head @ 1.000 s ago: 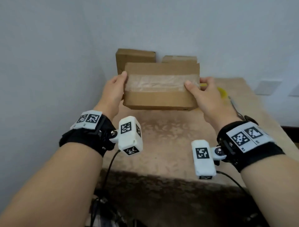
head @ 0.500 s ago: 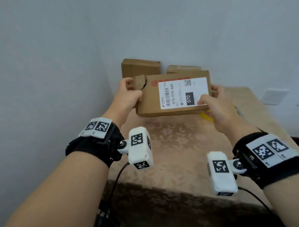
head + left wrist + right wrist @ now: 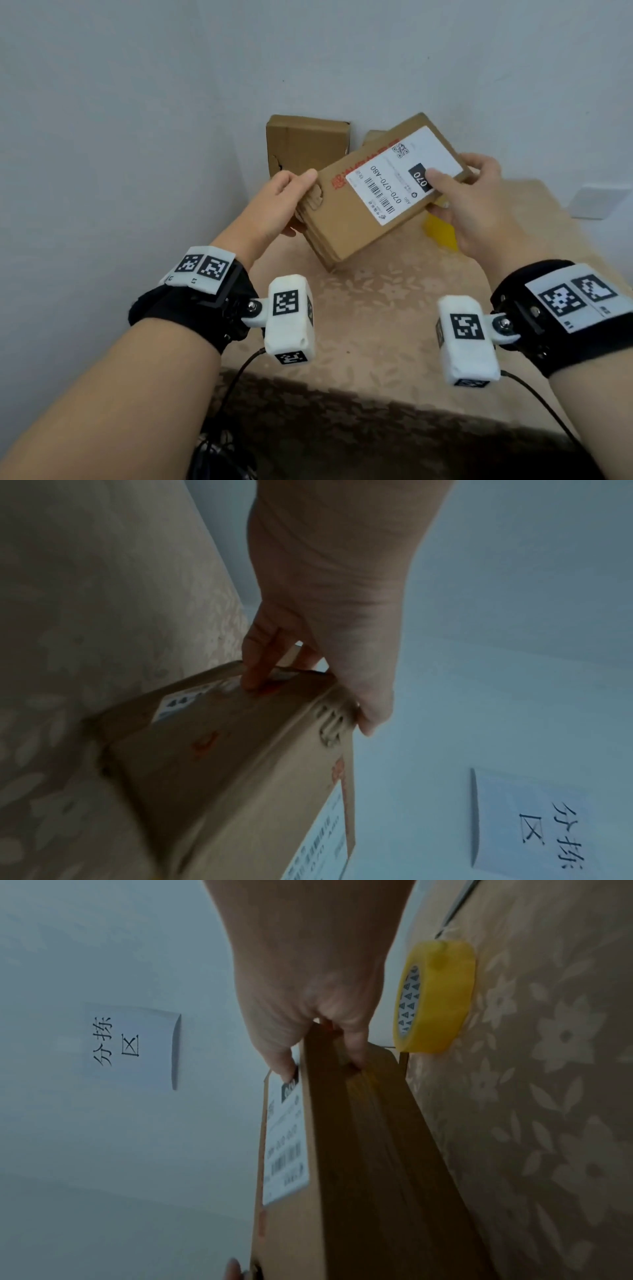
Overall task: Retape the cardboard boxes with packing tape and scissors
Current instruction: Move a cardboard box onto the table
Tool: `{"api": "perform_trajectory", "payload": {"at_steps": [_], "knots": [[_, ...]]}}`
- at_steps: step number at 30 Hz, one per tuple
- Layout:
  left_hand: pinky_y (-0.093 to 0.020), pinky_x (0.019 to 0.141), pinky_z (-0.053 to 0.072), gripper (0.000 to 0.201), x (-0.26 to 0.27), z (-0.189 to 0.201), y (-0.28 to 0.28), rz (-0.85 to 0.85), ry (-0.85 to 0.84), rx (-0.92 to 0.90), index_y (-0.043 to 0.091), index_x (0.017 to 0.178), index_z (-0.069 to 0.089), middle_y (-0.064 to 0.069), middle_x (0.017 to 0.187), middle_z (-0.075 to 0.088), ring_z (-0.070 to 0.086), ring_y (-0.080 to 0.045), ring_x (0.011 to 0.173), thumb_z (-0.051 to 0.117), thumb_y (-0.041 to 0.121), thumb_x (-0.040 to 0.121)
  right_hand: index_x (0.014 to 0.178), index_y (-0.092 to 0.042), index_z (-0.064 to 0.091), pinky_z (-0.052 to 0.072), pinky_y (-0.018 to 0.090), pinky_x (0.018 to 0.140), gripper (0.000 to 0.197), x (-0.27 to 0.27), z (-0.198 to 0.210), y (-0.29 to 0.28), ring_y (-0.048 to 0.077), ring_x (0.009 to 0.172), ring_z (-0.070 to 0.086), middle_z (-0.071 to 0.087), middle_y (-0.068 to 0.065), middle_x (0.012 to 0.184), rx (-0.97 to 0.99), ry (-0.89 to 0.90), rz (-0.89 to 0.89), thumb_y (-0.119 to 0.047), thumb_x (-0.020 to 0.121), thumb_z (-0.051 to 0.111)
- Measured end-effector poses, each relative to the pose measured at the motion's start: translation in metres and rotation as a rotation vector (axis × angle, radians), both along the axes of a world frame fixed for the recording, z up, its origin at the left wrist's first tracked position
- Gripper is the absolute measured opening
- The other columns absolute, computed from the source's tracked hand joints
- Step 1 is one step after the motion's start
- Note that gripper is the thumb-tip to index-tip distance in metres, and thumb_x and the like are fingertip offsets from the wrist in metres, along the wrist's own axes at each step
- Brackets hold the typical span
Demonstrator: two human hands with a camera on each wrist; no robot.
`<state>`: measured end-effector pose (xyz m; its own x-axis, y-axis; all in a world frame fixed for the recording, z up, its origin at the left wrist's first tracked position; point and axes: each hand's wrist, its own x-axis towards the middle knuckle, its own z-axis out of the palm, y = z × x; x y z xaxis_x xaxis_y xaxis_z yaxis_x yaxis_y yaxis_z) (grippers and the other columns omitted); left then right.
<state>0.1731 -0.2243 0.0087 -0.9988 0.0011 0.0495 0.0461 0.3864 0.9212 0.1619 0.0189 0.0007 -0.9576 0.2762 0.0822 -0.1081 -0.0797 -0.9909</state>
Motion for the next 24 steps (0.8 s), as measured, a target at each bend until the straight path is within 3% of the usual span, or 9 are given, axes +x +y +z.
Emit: {"api": "perform_trajectory", "payload": {"at_steps": [2, 5, 7, 10, 13, 15, 18, 22, 24], "knots": [[-0.029, 0.059, 0.044, 0.046, -0.003, 0.001, 0.002, -0.002, 0.012, -0.039, 0.018, 0.099, 0.061, 0.000, 0.085, 0.064, 0.062, -0.020, 0.067, 0.038, 0.057, 0.094, 0.120, -0.022, 0.032, 0.056, 0.038, 0.088, 0.055, -0.002, -0.003, -0.004, 0.016, 0.102, 0.064, 0.049, -0.006, 0.104, -0.042, 0.008, -0.069, -0.016, 0.084, 0.073], [-0.026, 0.049, 0.035, 0.037, -0.004, 0.000, 0.007, -0.045, -0.015, -0.119, 0.026, 0.088, 0.065, 0.003, 0.072, 0.062, 0.059, -0.017, 0.050, 0.040, 0.053, 0.094, 0.110, -0.025, 0.030, 0.053, 0.040, 0.092, 0.070, -0.005, -0.008, -0.005, 0.022, 0.107, 0.060, 0.044, -0.003, 0.106, -0.020, -0.014, -0.150, -0.039, 0.065, 0.081], [-0.024, 0.048, 0.035, 0.034, -0.004, -0.002, 0.013, -0.109, -0.057, -0.183, 0.025, 0.099, 0.067, 0.006, 0.071, 0.062, 0.055, -0.011, 0.045, 0.044, 0.049, 0.095, 0.105, -0.021, 0.040, 0.053, 0.036, 0.089, 0.051, -0.006, -0.012, -0.008, 0.021, 0.105, 0.061, 0.053, -0.002, 0.105, -0.006, -0.064, -0.048, -0.036, 0.076, 0.078], [-0.022, 0.054, 0.046, 0.033, -0.005, -0.004, 0.023, -0.177, -0.064, -0.201, 0.022, 0.115, 0.061, 0.002, 0.092, 0.065, 0.057, -0.010, 0.063, 0.047, 0.045, 0.096, 0.102, -0.021, 0.059, 0.048, 0.032, 0.082, 0.018, -0.001, -0.009, -0.011, 0.015, 0.100, 0.061, 0.066, -0.004, 0.106, 0.145, -0.153, 0.212, -0.032, 0.090, 0.067], [-0.019, 0.057, 0.054, 0.038, -0.007, -0.005, 0.027, -0.132, -0.079, -0.054, 0.018, 0.126, 0.051, 0.000, 0.107, 0.062, 0.061, -0.011, 0.072, 0.055, 0.038, 0.094, 0.121, -0.035, 0.058, 0.047, 0.033, 0.092, 0.034, 0.003, -0.003, -0.008, 0.013, 0.110, 0.056, 0.057, -0.008, 0.124, 0.282, -0.211, 0.346, -0.030, 0.089, 0.066], [-0.018, 0.056, 0.053, 0.041, -0.006, -0.006, 0.027, -0.125, -0.068, -0.017, 0.020, 0.131, 0.046, 0.000, 0.106, 0.061, 0.062, -0.011, 0.070, 0.056, 0.036, 0.094, 0.136, -0.033, 0.048, 0.049, 0.028, 0.085, 0.051, 0.005, -0.002, -0.007, 0.013, 0.107, 0.058, 0.054, -0.006, 0.124, 0.299, -0.219, 0.401, -0.026, 0.089, 0.067], [-0.019, 0.056, 0.053, 0.040, -0.005, -0.008, 0.028, -0.178, -0.009, 0.012, 0.027, 0.136, 0.045, -0.001, 0.108, 0.060, 0.064, -0.013, 0.074, 0.053, 0.029, 0.096, 0.134, -0.024, 0.043, 0.052, 0.022, 0.072, 0.056, 0.009, -0.003, -0.006, 0.015, 0.095, 0.062, 0.055, 0.002, 0.112, 0.319, -0.149, 0.353, -0.029, 0.086, 0.071], [-0.023, 0.054, 0.054, 0.034, -0.006, -0.011, 0.037, -0.235, 0.097, -0.055, 0.021, 0.133, 0.052, -0.007, 0.122, 0.057, 0.064, -0.016, 0.087, 0.043, 0.021, 0.100, 0.115, -0.015, 0.055, 0.045, 0.010, 0.056, 0.037, 0.011, 0.001, -0.005, 0.007, 0.081, 0.061, 0.061, -0.003, 0.097, 0.485, -0.037, 0.230, -0.033, 0.086, 0.071], [-0.016, 0.055, 0.052, 0.031, -0.009, -0.019, 0.043, -0.160, 0.159, -0.076, 0.018, 0.128, 0.056, -0.005, 0.128, 0.043, 0.056, -0.006, 0.092, 0.040, 0.021, 0.101, 0.116, -0.016, 0.060, 0.045, 0.014, 0.065, 0.035, 0.009, 0.003, -0.006, 0.010, 0.091, 0.060, 0.062, -0.002, 0.107, 0.606, -0.014, 0.199, -0.036, 0.088, 0.067]]}}
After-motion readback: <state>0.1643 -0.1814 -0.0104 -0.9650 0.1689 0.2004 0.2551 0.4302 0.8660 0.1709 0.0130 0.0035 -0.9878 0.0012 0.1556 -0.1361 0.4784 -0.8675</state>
